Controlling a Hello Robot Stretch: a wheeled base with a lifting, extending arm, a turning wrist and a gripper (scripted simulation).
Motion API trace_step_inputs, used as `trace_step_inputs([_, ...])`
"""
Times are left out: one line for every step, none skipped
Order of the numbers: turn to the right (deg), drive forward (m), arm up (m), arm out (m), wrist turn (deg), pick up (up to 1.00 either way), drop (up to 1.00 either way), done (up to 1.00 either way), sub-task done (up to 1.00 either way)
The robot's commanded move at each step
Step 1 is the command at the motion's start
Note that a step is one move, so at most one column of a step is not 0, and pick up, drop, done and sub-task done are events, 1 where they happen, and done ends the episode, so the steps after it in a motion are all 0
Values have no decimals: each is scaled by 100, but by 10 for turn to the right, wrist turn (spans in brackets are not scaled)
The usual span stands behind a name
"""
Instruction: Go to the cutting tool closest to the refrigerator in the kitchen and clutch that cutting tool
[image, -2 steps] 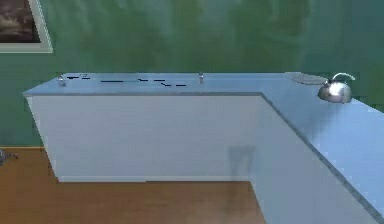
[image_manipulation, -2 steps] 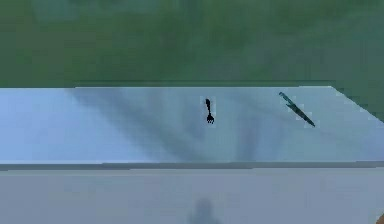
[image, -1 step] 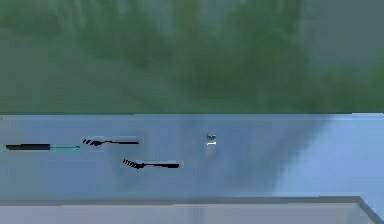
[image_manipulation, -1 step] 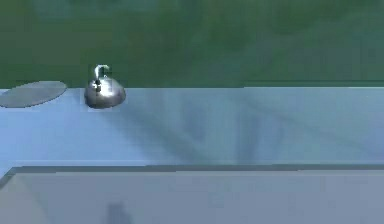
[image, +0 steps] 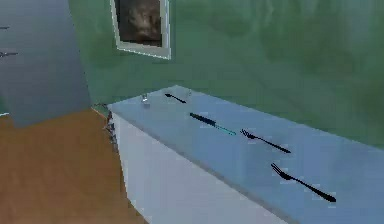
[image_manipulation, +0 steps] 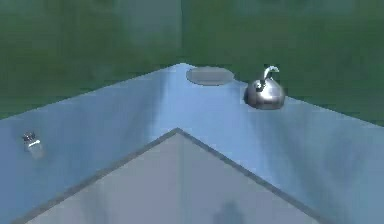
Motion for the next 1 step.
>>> trace_step_inputs([-450, 0, 0, 0, 0, 0, 0, 0, 0])
